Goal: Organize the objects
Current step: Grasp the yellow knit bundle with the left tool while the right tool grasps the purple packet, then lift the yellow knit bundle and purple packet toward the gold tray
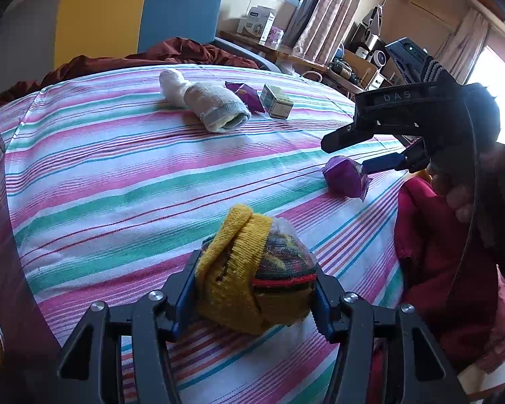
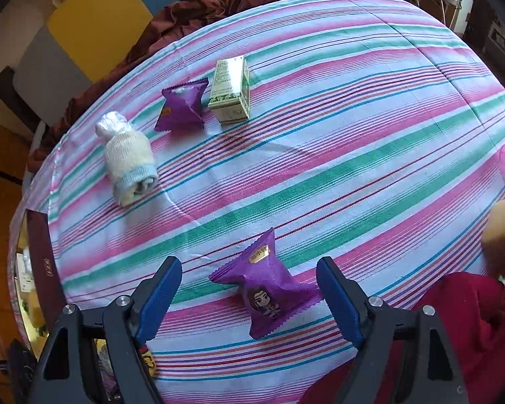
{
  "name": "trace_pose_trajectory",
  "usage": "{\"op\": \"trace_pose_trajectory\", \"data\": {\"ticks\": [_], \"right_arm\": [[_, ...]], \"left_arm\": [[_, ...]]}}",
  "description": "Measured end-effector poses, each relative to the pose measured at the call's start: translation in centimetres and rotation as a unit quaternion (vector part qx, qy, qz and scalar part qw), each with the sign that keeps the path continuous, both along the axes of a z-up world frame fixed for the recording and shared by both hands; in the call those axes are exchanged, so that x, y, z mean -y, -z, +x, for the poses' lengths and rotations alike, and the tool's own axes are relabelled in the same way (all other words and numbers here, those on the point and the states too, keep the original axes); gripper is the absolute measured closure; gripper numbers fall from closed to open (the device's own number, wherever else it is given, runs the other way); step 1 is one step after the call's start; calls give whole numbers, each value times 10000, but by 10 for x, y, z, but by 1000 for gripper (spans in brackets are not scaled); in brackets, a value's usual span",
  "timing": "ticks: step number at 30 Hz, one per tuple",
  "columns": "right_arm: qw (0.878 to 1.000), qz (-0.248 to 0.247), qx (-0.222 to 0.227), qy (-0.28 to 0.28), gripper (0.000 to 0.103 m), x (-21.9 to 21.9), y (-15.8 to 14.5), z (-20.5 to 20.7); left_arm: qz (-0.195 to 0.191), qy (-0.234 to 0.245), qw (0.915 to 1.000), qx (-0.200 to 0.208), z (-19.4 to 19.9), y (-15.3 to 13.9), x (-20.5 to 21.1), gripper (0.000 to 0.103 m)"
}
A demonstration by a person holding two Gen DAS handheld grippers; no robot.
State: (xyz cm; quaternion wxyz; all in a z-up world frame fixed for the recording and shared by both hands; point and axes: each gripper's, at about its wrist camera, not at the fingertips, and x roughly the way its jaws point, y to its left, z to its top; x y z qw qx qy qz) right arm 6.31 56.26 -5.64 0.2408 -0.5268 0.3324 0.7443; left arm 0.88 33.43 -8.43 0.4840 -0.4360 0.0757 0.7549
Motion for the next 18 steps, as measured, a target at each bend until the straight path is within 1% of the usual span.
{"op": "trace_pose_trajectory", "data": {"ticks": [4,6,7,8,9,10,11,12,13,14,18], "right_arm": [[9999,-109,41,76,20,-3,4,5],[9997,-181,148,1,20,-2,7,3],[9995,-131,288,-88,26,2,8,1],[9986,-17,475,-246,37,7,9,-4],[9967,107,680,-436,42,13,11,-10],[9936,221,908,-634,51,19,15,-16],[9907,305,1098,-743,56,24,19,-21],[9893,365,1184,-765,58,26,20,-23],[9898,384,1156,-739,62,26,20,-23],[9905,387,1111,-712,67,26,19,-23],[9903,482,1089,-722,68,30,19,-25]], "left_arm": [[25,-24,10000,38,-1,0,3,44],[18,-35,10000,39,-1,0,4,44],[18,-40,10000,46,-2,0,4,44],[21,-45,10000,54,-2,0,5,44],[25,-49,10000,62,-2,0,6,44],[27,-53,10000,67,-3,0,6,44],[28,-56,10000,65,-3,1,7,44],[30,-56,10000,61,-3,1,8,44],[34,-59,10000,59,-3,1,8,44],[38,-64,10000,56,-3,1,8,44],[24,-73,10000,4,-1,0,8,44]]}}
